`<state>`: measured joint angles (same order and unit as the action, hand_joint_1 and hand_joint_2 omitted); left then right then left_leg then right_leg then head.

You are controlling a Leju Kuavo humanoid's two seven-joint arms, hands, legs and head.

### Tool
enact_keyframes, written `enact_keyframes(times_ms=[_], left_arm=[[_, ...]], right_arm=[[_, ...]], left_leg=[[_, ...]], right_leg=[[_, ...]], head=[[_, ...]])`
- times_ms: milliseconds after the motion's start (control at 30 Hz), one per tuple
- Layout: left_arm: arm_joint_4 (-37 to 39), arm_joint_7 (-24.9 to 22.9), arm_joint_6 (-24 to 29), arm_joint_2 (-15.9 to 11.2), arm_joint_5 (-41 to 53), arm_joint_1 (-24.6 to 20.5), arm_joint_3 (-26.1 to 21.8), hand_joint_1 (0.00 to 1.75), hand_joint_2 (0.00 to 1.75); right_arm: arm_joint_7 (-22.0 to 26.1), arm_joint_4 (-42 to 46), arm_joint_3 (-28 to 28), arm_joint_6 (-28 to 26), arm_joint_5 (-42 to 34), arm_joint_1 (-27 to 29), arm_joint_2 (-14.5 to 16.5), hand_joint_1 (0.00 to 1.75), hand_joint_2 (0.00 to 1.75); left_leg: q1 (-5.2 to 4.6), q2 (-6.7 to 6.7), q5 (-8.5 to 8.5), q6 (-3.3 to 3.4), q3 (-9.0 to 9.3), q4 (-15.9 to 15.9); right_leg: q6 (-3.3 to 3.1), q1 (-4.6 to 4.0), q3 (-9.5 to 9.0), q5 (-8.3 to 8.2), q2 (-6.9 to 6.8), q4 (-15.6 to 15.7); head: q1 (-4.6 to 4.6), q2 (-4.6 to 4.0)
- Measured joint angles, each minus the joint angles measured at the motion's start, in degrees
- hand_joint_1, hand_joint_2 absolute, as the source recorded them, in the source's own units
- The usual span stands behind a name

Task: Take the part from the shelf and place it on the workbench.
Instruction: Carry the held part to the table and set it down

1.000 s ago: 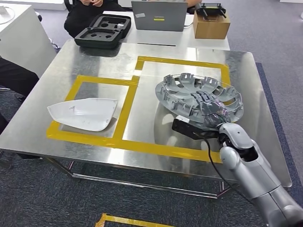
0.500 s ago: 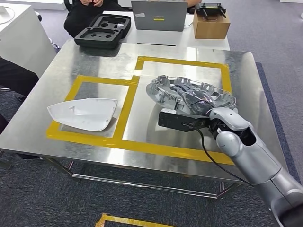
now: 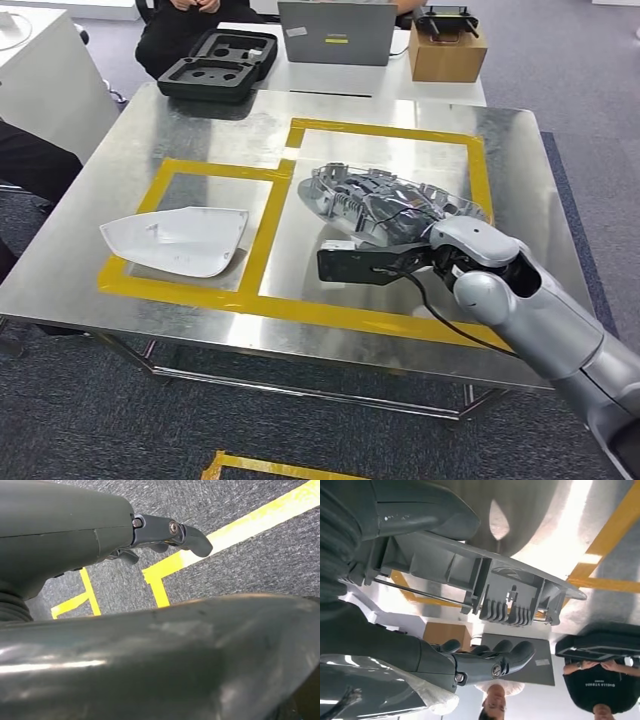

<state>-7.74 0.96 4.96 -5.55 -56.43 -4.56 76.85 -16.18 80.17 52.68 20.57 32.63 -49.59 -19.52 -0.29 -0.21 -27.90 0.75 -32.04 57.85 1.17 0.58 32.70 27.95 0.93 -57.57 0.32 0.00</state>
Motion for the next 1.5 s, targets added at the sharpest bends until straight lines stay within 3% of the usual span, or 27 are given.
enact_keyframes(times_ms=[200, 433, 667, 833, 967, 1167, 1500], left_arm=[[0.0, 0.3, 0.0, 0.0, -0.6, 0.1, 0.0, 0.00, 0.00], [0.0, 0.4, 0.0, 0.0, -0.8, 0.2, 0.0, 0.00, 0.00], [0.0, 0.5, 0.0, 0.2, -1.8, 0.4, 0.0, 0.00, 0.00], [0.0, 0.5, 0.0, 0.3, -2.0, 0.6, -0.1, 0.00, 0.00], [0.1, 0.6, 0.2, 0.4, -2.6, 0.6, -0.1, 0.00, 0.00], [0.4, 0.9, 0.3, 0.9, -3.2, 0.8, -0.1, 0.00, 0.00], [0.4, 1.0, 0.3, 0.9, -3.5, 0.7, -0.1, 0.00, 0.00]], right_arm=[[0.4, 0.6, 3.5, 4.1, -0.3, -3.9, -2.6, 0.00, 1.75], [-0.1, 1.1, 6.1, 5.2, 1.5, -6.1, -4.3, 0.00, 1.75], [-1.7, 3.1, 11.0, 8.3, 13.3, -8.8, -6.7, 0.00, 1.75], [-2.2, 4.0, 13.1, 8.5, 16.0, -9.0, -8.0, 0.00, 1.75], [-4.3, 4.8, 14.3, 7.9, 26.7, -8.2, -8.6, 0.00, 1.75], [-6.9, 6.5, 12.6, 4.7, 42.8, -3.3, -9.6, 0.00, 1.75], [-4.1, 9.0, 7.3, -2.1, 52.2, 1.0, -10.0, 0.00, 1.75]], left_leg=[[0.00, 0.00, 0.00, 0.00, 0.00, 0.0], [0.00, 0.00, 0.00, 0.00, 0.00, 0.0], [0.00, -0.01, 0.00, 0.00, 0.00, 0.0], [-0.01, 0.01, 0.00, 0.00, 0.00, 0.0], [-0.01, 0.00, 0.00, 0.00, 0.00, 0.0], [0.00, 0.00, 0.00, 0.00, 0.00, 0.0], [0.00, -0.01, 0.00, 0.00, -0.04, 0.0]], right_leg=[[0.00, 0.00, -0.01, 0.00, -0.02, 0.0], [0.01, 0.00, -0.01, -0.01, 0.00, 0.0], [0.01, 0.00, 0.00, -0.01, -0.02, 0.0], [0.01, 0.00, 0.00, -0.01, 0.02, 0.0], [0.01, 0.00, 0.01, -0.01, -0.02, 0.0], [0.01, 0.00, 0.01, -0.01, 0.00, 0.0], [0.01, 0.00, 0.03, -0.01, -0.02, 0.0]], head=[[0.01, 0.00], [0.01, 0.00], [0.01, 0.00], [0.01, 0.00], [-0.01, 0.00], [0.00, 0.00], [0.00, 0.00]])
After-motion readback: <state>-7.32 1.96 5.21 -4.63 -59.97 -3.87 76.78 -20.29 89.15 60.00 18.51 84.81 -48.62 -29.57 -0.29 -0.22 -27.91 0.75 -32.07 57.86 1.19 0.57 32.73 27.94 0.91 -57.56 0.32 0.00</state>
